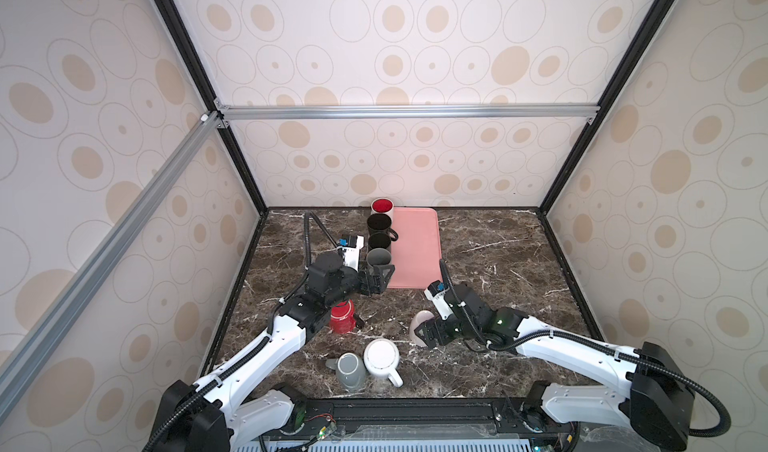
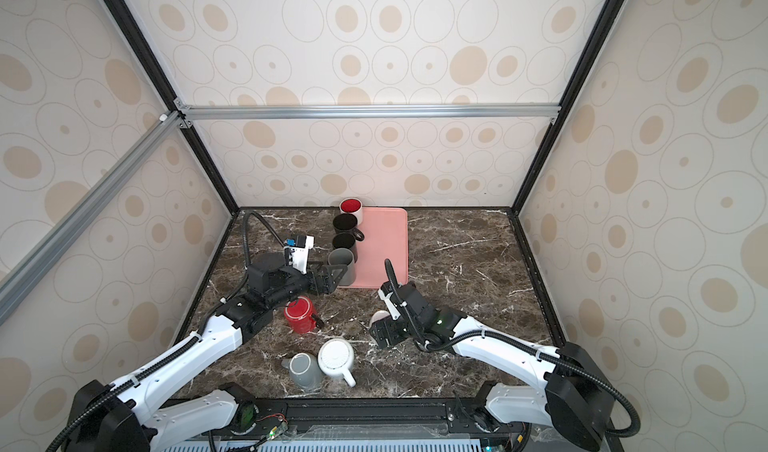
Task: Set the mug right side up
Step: 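Lower the right gripper and close it on the pink mug's handle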
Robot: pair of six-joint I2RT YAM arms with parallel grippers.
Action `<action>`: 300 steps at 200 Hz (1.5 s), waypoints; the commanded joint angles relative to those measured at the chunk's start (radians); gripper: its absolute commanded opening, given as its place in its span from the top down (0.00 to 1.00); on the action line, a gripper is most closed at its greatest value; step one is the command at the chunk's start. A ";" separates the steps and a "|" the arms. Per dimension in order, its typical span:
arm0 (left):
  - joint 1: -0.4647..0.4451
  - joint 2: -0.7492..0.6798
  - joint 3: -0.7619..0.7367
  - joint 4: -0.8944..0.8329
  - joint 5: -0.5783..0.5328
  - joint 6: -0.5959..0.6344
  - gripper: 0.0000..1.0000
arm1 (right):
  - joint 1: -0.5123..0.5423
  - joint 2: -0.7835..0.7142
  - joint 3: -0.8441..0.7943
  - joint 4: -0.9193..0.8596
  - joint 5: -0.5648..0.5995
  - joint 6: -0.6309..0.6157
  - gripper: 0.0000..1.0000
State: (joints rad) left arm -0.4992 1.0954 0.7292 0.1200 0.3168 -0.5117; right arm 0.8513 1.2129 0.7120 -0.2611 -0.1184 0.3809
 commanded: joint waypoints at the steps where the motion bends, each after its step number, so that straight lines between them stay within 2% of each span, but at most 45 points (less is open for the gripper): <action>1: -0.024 0.014 0.011 0.036 0.037 -0.006 0.07 | -0.002 -0.015 -0.023 0.009 -0.064 0.031 0.09; 23: -0.098 0.040 0.048 -0.037 0.001 0.043 0.08 | -0.003 -0.088 -0.057 0.022 0.006 0.047 0.09; 79: -0.324 0.148 0.129 -0.252 -0.177 0.168 0.08 | -0.049 -0.281 -0.108 -0.096 0.167 0.059 0.12; 107: -0.387 0.191 0.156 -0.305 -0.212 0.188 0.08 | -0.073 -0.358 -0.129 -0.150 0.252 0.091 0.14; 120: -0.408 0.212 0.169 -0.332 -0.221 0.192 0.12 | -0.075 -0.371 -0.134 -0.175 0.289 0.098 0.15; 138: -0.444 0.235 0.185 -0.380 -0.253 0.207 0.16 | -0.080 -0.384 -0.147 -0.176 0.288 0.101 0.15; 171: -0.506 0.270 0.191 -0.403 -0.259 0.212 0.12 | -0.081 -0.370 -0.165 -0.155 0.268 0.105 0.15; 218: -0.519 0.349 0.203 -0.364 -0.235 0.201 0.14 | -0.084 -0.336 -0.171 -0.130 0.221 0.095 0.16; 246: -0.510 0.400 0.219 -0.385 -0.316 0.203 0.19 | -0.085 -0.320 -0.174 -0.124 0.194 0.090 0.17; 300: -0.441 0.405 0.226 -0.399 -0.367 0.197 0.29 | -0.085 -0.273 -0.190 -0.074 0.122 0.082 0.21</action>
State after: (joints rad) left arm -0.9791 1.5040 0.9115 -0.2531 0.0097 -0.3237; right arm 0.7708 0.9154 0.5396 -0.3672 0.0502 0.4732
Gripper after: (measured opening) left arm 0.721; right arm 0.796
